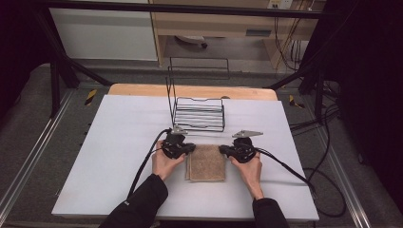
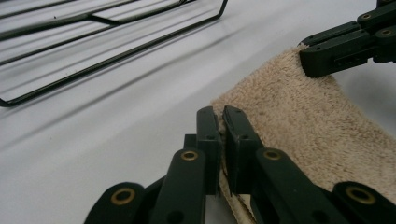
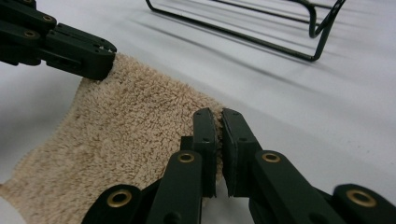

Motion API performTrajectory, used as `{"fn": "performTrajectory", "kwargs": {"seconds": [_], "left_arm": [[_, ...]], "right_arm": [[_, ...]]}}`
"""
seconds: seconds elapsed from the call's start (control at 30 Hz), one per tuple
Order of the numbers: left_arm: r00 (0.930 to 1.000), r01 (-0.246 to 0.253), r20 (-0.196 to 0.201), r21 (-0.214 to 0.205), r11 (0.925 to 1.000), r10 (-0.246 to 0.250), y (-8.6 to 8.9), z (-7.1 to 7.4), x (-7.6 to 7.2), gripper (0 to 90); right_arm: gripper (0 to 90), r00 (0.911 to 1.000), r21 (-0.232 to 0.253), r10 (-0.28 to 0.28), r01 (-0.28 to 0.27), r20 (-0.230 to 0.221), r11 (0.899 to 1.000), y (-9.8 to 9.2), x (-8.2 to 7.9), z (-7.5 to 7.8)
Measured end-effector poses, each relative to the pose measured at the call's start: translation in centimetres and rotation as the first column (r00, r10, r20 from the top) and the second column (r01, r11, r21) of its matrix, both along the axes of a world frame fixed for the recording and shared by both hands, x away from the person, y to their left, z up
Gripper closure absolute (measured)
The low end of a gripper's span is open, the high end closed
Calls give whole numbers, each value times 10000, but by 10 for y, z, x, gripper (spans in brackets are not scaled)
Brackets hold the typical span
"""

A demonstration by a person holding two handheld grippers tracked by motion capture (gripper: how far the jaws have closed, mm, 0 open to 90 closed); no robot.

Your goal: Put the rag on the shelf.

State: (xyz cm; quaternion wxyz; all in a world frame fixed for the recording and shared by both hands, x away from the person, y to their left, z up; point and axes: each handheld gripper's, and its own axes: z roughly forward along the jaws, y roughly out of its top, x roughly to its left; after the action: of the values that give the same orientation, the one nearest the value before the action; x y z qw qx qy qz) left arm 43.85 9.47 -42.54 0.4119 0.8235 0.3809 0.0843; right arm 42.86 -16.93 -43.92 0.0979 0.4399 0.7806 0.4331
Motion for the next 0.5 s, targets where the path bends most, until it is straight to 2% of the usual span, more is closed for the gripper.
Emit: {"fn": "performTrajectory", "kwargs": {"seconds": [0.17,0.5], "left_arm": [[9998,61,197,-245,9997,-56,2,6,-5,854],[9986,193,509,-481,9987,-168,9,14,-15,854]], "right_arm": [[852,9999,242,34,-38,164,9997,-3,-4,7],[853,9983,511,153,-182,559,9985,-2,-12,18]]}}
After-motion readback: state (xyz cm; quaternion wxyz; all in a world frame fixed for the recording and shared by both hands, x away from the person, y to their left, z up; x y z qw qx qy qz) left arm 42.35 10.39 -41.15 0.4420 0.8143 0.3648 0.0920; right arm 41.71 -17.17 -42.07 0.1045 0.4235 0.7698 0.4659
